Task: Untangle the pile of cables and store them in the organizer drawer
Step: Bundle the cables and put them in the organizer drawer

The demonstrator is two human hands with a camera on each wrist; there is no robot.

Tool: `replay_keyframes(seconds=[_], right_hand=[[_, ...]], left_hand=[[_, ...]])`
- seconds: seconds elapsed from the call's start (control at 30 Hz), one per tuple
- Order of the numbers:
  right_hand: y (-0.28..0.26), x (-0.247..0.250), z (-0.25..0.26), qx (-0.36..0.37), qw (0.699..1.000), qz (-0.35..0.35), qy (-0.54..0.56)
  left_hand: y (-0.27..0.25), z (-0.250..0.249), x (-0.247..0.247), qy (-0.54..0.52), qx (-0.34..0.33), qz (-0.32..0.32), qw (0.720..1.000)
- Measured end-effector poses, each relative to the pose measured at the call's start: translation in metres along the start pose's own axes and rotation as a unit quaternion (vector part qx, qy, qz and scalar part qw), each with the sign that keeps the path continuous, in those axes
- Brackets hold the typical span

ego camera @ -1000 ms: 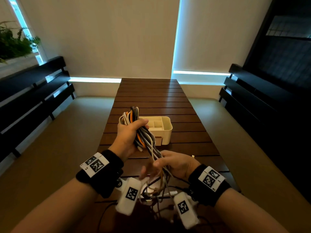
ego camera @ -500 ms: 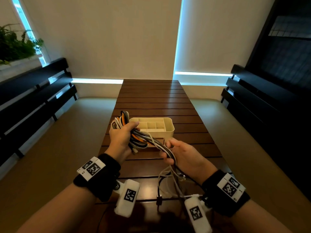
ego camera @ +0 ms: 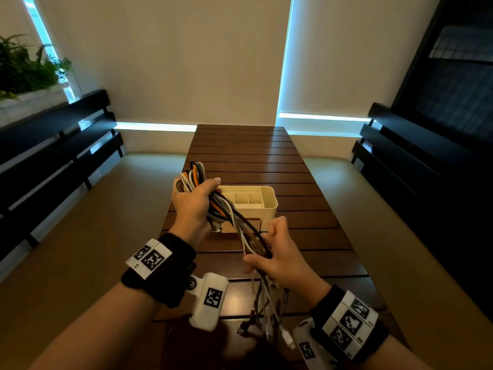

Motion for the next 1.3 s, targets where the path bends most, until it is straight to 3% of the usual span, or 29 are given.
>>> replay_keyframes(seconds=[0.1,0.23,0.33,0.43,0.5,0.57,0.67,0.83,0.9,1.03,1.13,1.3], right_hand=[[0.004,-0.001,-0.002,-0.098,0.992,0.041,0.074],[0.009,-0.023,-0.003,-0.156,0.967,0.172,-0.100],[0.013,-0.022,0.004,-0.192,0.936,0.164,-0.243],[0.021,-0.006,0.016,-0.110,0.839,0.107,-0.521],[0.025,0.001,0.019,-0.044,0.807,0.061,-0.586],[0.028,0.005,0.021,0.000,0.815,0.028,-0.579],[0.028,0.007,0.020,0.050,0.812,0.046,-0.580],[0.031,0.011,0.000,0.083,0.790,0.154,-0.588],[0.032,0.015,-0.008,0.087,0.779,0.165,-0.598],[0.034,0.015,-0.013,0.117,0.779,0.074,-0.611],[0.031,0.013,-0.013,0.159,0.776,-0.045,-0.608],[0.024,0.008,-0.008,0.207,0.749,-0.207,-0.595]], left_hand=[[-0.002,0.001,-0.006,-0.011,0.015,0.044,0.999],[-0.014,0.009,-0.015,0.003,0.042,0.086,0.995],[-0.020,0.015,-0.018,-0.011,0.097,0.134,0.986],[-0.024,0.020,-0.016,-0.040,0.188,0.191,0.963],[-0.028,0.024,-0.014,-0.029,0.239,0.212,0.947],[-0.031,0.025,-0.013,0.019,0.275,0.237,0.932],[-0.033,0.028,-0.012,0.086,0.315,0.273,0.905],[-0.045,0.037,-0.009,0.158,0.377,0.324,0.853],[-0.047,0.043,-0.004,0.175,0.390,0.325,0.844],[-0.044,0.050,0.003,0.186,0.394,0.313,0.844],[-0.039,0.052,0.006,0.210,0.397,0.313,0.837],[-0.038,0.051,0.007,0.234,0.406,0.340,0.815]])
Point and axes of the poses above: each hand's wrist, its own y-axis towards the middle knuckle, its own x-axis out of the back of the hand, z = x × y, the point moved 3 cm from there along y, towards the middle knuckle, and after that the axes turned 7 degrees about -y, right-handed, at the moved point
